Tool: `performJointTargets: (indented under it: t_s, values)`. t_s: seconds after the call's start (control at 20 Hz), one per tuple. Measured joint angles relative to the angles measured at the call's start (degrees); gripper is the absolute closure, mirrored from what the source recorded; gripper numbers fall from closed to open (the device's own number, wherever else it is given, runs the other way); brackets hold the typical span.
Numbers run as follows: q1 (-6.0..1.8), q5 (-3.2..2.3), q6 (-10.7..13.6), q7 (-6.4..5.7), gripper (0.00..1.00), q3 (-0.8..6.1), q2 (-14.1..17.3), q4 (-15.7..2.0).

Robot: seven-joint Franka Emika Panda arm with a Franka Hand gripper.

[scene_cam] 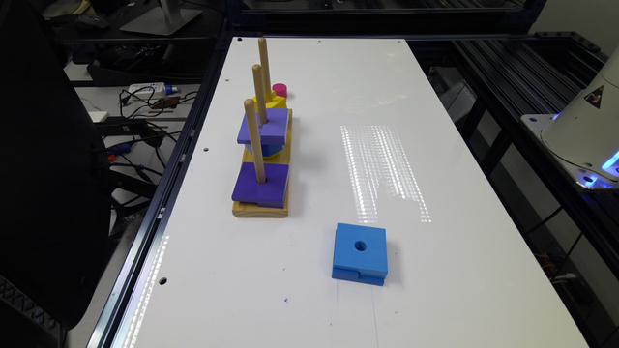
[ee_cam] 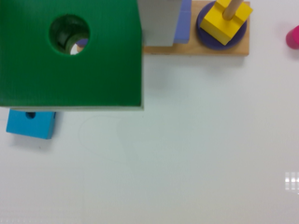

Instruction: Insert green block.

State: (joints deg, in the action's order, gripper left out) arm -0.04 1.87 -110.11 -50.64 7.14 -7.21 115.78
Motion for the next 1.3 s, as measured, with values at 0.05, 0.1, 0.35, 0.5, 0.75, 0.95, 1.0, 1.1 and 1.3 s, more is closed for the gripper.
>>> performJointTargets:
  t_s: [0.05, 0.1, 0.35, 0.5, 0.75, 0.95, 1.0, 1.1, 1.3]
  values:
    - [0.0, 0.0, 0.0, 0.0, 1.0, 0.0, 0.0, 0.03]
    - [0.0, 0.0, 0.0, 0.0, 1.0, 0.0, 0.0, 0.03]
    - [-0.01, 0.0, 0.0, 0.0, 1.0, 0.0, 0.0, 0.1]
    - [-0.02, 0.0, 0.0, 0.0, 1.0, 0.0, 0.0, 0.21]
    - [-0.02, 0.0, 0.0, 0.0, 1.0, 0.0, 0.0, 0.23]
    - [-0.01, 0.0, 0.0, 0.0, 1.0, 0.03, 0.0, 0.25]
    - [0.0, 0.0, 0.0, 0.0, 1.0, 0.04, 0.1, 0.26]
    - [0.0, 0.0, -0.1, 0.01, 1.0, 0.11, 0.2, 0.26]
    - [0.0, 0.0, -1.1, 0.0, 1.0, 0.41, 1.0, 0.32]
